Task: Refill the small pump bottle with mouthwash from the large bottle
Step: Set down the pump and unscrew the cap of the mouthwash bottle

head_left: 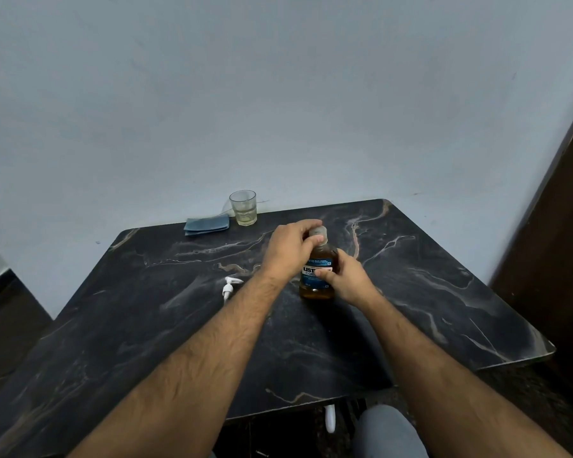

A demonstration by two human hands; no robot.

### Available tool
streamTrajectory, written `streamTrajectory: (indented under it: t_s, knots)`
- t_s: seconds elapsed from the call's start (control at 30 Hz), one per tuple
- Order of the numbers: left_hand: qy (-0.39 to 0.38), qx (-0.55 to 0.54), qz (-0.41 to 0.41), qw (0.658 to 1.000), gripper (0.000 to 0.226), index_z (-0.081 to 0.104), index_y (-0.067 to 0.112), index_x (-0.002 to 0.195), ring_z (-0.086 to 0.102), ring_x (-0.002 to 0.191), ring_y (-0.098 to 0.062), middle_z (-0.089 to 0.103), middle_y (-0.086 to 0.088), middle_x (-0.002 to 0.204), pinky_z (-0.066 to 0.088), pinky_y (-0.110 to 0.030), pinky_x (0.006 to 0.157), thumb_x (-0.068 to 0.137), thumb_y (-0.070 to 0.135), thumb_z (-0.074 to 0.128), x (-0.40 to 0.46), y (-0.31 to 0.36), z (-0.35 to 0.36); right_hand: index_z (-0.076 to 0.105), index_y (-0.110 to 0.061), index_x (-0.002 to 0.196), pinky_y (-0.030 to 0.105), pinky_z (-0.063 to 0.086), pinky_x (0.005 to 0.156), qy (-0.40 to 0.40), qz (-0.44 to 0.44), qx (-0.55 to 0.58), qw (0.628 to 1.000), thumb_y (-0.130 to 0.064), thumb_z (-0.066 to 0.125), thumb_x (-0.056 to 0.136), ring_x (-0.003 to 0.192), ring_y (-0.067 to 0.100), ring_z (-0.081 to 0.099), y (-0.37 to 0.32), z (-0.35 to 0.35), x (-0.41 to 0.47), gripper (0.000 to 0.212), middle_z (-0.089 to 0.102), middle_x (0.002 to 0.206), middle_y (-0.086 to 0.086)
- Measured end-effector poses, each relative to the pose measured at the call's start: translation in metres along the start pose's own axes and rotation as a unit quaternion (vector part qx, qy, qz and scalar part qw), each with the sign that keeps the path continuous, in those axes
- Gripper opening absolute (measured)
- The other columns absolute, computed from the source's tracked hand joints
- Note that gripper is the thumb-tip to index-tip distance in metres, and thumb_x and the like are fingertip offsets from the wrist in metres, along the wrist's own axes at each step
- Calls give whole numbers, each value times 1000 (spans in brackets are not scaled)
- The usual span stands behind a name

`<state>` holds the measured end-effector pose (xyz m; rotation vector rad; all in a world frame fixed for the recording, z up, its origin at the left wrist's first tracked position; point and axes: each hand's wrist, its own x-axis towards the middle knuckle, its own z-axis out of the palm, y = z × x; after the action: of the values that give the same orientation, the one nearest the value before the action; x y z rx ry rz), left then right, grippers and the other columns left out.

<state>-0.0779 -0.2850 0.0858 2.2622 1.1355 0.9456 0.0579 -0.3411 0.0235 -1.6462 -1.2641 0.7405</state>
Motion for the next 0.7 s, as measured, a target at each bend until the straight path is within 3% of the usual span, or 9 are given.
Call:
streamTrajectory:
  t_s: [0.2,0.37,0.43,0.5,0.6,0.7]
  knots:
    - [77,55,-2,995,40,64,20,128,65,110,-16,72,-1,117,49,-32,99,91,37,65,-5,11,7,56,-18,125,30,50,93,28,-7,-19,999,-18,72,88,106,12,62,-5,4,-4,41,65,109,-6]
    - [121,22,-77,989,41,66,23,100,65,90,-12,72,5,92,56,-33,81,74,53,78,-1,18,8,57,-18,126,30,49,95,31,-8,-22,999,-20,72,88,106,10,61,-6,4,-7,40,63,107,-10]
    - [87,11,-92,992,47,62,23,98,63,89,-11,69,7,93,55,-32,79,69,55,80,3,16,4,56,-18,127,30,49,96,12,-7,-15,1000,-20,72,88,108,10,61,-6,2,-5,42,63,109,-10]
    - [15,-34,-85,996,56,60,22,118,61,104,-12,66,5,113,52,-30,88,74,51,79,7,14,0,55,-19,129,30,48,97,4,-6,-13,1000,-21,72,88,108,10,60,-6,1,-6,44,63,113,-9]
    - [-111,-161,-59,979,57,48,20,142,53,126,-12,55,4,140,45,-33,106,90,31,68,8,9,-6,54,-19,130,33,49,98,-2,-6,-6,1000,-21,72,88,111,12,60,-5,0,-6,45,65,118,-5]
    - [-148,-227,-57,961,48,50,17,141,54,125,-9,56,1,141,46,-23,102,95,8,58,6,-1,-15,52,-18,131,30,47,96,-13,6,4,1000,-18,71,89,112,11,58,-8,-2,-7,46,63,119,-5]
